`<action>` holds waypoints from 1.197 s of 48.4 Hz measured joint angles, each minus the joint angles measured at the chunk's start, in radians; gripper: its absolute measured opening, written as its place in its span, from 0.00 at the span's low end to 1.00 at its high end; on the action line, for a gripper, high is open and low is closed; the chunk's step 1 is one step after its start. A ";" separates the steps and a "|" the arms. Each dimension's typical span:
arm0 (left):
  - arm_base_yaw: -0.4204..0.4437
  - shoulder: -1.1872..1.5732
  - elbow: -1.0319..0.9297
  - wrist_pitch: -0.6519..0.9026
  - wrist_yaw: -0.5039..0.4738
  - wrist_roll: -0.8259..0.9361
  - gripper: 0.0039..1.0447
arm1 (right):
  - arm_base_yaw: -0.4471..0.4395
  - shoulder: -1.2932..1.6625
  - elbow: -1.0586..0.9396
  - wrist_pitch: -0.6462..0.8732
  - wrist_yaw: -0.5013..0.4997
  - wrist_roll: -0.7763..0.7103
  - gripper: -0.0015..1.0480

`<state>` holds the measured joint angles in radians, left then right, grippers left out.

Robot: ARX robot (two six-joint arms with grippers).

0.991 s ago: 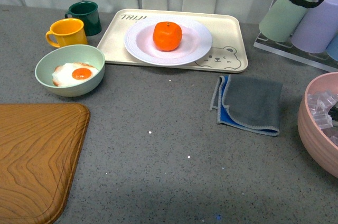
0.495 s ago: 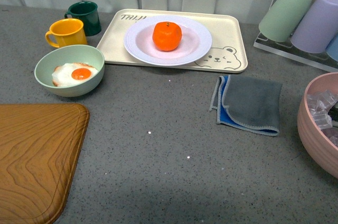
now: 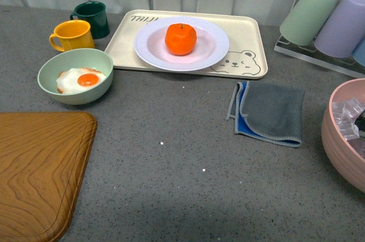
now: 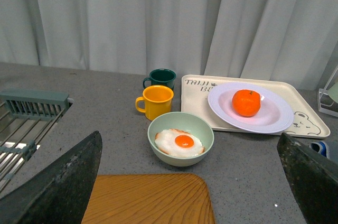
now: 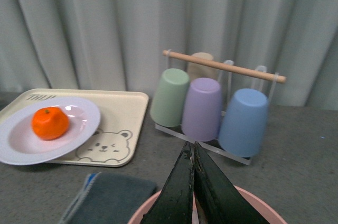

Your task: Place orange and plate with both arms

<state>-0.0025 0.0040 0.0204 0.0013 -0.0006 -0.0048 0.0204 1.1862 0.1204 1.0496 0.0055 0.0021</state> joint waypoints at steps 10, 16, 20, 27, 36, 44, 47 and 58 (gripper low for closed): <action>0.000 0.000 0.000 0.000 0.000 0.000 0.94 | -0.018 -0.205 -0.065 -0.141 0.000 0.000 0.01; 0.000 0.000 0.000 0.000 0.000 0.000 0.94 | -0.018 -0.327 -0.089 -0.233 -0.004 0.000 0.01; 0.000 0.000 0.000 0.000 0.000 0.000 0.94 | -0.018 -0.387 -0.099 -0.287 -0.003 0.000 0.01; 0.000 0.000 0.000 0.000 0.000 0.000 0.94 | -0.018 -0.482 -0.109 -0.369 -0.003 0.000 0.01; 0.000 0.000 0.000 0.000 0.000 0.000 0.94 | -0.018 -0.616 -0.115 -0.489 -0.004 0.000 0.01; 0.000 0.000 0.000 0.000 0.000 0.000 0.94 | -0.018 -0.715 -0.115 -0.581 -0.004 0.000 0.01; 0.000 0.000 0.000 0.000 0.000 0.000 0.94 | -0.018 -0.744 -0.115 -0.608 -0.004 0.000 0.01; 0.000 0.000 0.000 0.000 0.000 0.000 0.94 | -0.018 -0.852 -0.115 -0.713 -0.004 0.000 0.01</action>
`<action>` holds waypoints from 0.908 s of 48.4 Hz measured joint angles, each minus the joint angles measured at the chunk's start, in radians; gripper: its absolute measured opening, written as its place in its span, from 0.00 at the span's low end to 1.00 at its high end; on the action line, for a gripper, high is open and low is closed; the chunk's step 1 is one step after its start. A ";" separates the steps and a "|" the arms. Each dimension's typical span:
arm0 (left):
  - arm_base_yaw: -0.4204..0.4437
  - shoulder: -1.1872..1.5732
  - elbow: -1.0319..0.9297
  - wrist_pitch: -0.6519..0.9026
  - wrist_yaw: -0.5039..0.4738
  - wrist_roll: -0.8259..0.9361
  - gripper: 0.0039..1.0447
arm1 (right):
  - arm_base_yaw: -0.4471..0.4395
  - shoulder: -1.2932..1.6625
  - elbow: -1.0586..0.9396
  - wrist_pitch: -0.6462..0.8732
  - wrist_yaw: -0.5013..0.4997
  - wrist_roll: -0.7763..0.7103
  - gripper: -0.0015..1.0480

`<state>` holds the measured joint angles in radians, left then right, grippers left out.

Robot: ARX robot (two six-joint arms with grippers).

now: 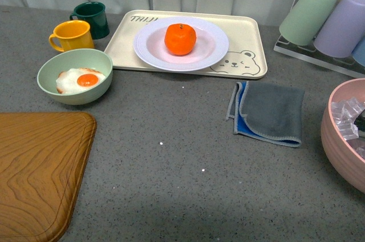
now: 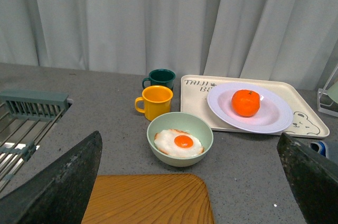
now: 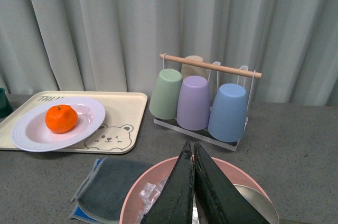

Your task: Place orange and plate with both arms

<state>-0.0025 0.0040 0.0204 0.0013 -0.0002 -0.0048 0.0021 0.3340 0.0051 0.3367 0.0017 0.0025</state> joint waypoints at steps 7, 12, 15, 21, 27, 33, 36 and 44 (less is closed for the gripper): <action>0.000 0.000 0.000 0.000 0.000 0.000 0.94 | 0.000 -0.045 0.000 -0.045 0.000 0.000 0.01; 0.000 0.000 0.000 0.000 0.000 0.000 0.94 | 0.000 -0.085 0.000 -0.084 0.000 0.000 0.01; 0.000 0.000 0.000 0.000 0.000 0.000 0.94 | 0.000 -0.107 0.000 -0.106 0.000 0.000 0.01; 0.000 0.000 0.000 0.000 0.000 0.000 0.94 | 0.000 -0.137 0.000 -0.136 0.000 0.000 0.01; 0.000 0.000 0.000 0.000 0.000 0.000 0.94 | 0.000 -0.161 0.000 -0.161 0.000 0.000 0.01; 0.000 0.000 0.000 0.000 0.000 0.000 0.94 | 0.000 -0.317 0.001 -0.330 -0.002 0.000 0.01; 0.000 0.000 0.000 0.000 0.000 0.000 0.94 | 0.000 -0.328 0.001 -0.332 -0.002 0.000 0.01; 0.000 0.000 0.000 0.000 0.000 0.000 0.94 | 0.000 -0.329 0.001 -0.335 -0.002 0.000 0.01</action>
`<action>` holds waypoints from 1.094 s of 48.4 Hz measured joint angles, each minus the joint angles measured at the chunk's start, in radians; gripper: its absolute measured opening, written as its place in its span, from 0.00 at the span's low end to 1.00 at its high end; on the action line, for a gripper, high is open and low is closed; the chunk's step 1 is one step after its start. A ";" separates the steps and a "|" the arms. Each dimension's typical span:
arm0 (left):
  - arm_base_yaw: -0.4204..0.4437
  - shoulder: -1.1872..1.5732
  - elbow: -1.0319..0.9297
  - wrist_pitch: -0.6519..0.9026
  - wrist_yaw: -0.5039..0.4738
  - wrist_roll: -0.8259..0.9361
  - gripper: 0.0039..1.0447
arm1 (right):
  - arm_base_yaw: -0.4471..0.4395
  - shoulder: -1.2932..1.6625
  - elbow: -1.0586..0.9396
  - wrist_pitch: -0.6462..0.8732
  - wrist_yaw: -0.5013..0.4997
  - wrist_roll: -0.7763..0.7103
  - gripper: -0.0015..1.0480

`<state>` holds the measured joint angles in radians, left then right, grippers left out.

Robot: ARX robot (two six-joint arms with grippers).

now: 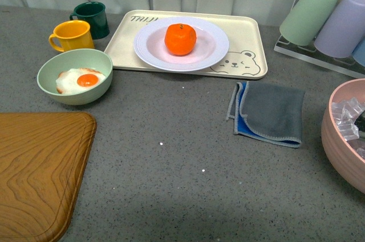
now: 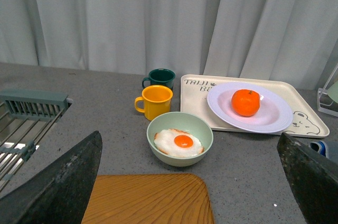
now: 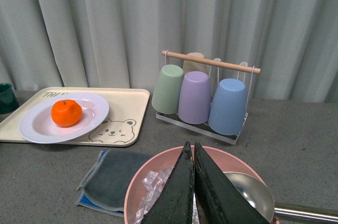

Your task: Place orange and plate with both arms

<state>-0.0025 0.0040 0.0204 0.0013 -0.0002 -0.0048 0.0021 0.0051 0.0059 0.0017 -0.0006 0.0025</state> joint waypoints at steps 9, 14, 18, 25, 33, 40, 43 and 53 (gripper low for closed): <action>0.000 0.000 0.000 0.000 0.000 0.000 0.94 | 0.000 0.000 0.000 0.000 0.000 -0.001 0.30; 0.000 0.000 0.000 0.000 0.000 0.000 0.94 | 0.000 0.000 0.000 0.000 0.000 -0.001 0.45; 0.000 0.000 0.000 0.000 0.000 0.000 0.94 | 0.000 0.000 0.000 0.000 0.000 -0.001 0.57; 0.000 0.000 0.000 0.000 0.000 0.000 0.94 | 0.000 0.000 0.000 0.000 0.000 -0.001 0.77; 0.000 0.000 0.000 0.000 0.000 0.000 0.94 | 0.000 0.000 0.000 0.000 0.000 0.000 0.91; 0.000 0.000 0.000 0.000 0.000 0.000 0.94 | 0.000 0.000 0.000 0.000 0.000 0.000 0.91; 0.000 0.000 0.000 0.000 0.000 0.000 0.94 | 0.000 0.000 0.000 0.000 0.000 0.000 0.91; 0.000 0.000 0.000 0.000 0.000 0.000 0.94 | 0.000 0.000 0.000 0.000 0.000 0.000 0.91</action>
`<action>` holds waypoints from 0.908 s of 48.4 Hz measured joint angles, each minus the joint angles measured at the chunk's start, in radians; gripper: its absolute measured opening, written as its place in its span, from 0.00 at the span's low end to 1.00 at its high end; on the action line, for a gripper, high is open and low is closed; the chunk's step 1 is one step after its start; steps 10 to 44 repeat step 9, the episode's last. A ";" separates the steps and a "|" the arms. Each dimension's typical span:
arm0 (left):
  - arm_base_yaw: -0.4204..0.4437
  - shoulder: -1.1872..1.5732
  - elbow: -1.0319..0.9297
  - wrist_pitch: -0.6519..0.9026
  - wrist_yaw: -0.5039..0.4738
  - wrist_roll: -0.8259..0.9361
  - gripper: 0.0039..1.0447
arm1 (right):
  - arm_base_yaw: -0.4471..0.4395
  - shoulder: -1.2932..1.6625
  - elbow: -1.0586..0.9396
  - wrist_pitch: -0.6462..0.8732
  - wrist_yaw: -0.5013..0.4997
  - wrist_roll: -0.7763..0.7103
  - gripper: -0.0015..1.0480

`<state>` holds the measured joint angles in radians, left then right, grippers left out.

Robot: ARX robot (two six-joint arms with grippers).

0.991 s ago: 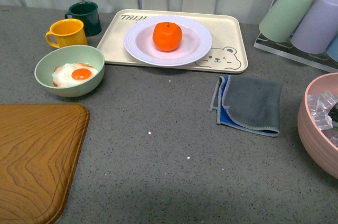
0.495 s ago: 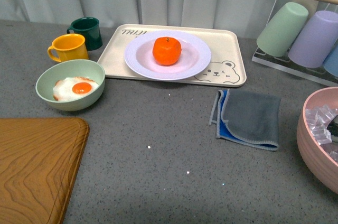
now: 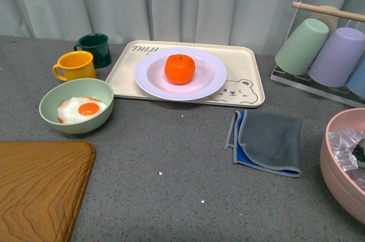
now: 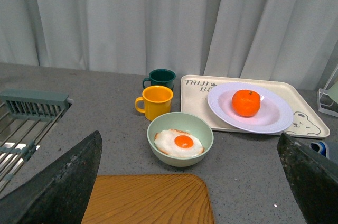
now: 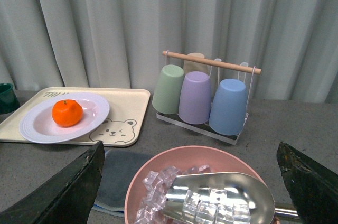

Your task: Place orange and plate with both arms

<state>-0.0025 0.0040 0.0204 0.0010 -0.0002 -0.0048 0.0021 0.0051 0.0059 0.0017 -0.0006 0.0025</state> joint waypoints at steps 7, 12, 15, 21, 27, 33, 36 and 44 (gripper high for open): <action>0.000 0.000 0.000 0.000 0.000 0.000 0.94 | 0.000 0.000 0.000 0.000 0.000 0.000 0.91; 0.000 0.000 0.000 0.000 0.000 0.000 0.94 | 0.000 0.000 0.000 0.000 0.000 0.000 0.91; 0.000 0.000 0.000 0.000 0.000 0.000 0.94 | 0.000 0.000 0.000 0.000 0.000 0.000 0.91; 0.000 0.000 0.000 0.000 0.000 0.000 0.94 | 0.000 0.000 0.000 0.000 0.000 0.000 0.91; 0.000 0.000 0.000 0.000 0.000 0.000 0.94 | 0.000 0.000 0.000 0.000 0.000 0.000 0.91; 0.000 0.000 0.000 0.000 0.000 0.000 0.94 | 0.000 0.000 0.000 0.000 0.000 0.000 0.91; 0.000 0.000 0.000 0.000 0.000 0.000 0.94 | 0.000 0.000 0.000 0.000 0.000 0.000 0.91; 0.000 0.000 0.000 0.000 0.000 0.000 0.94 | 0.000 0.000 0.000 0.000 0.000 0.000 0.91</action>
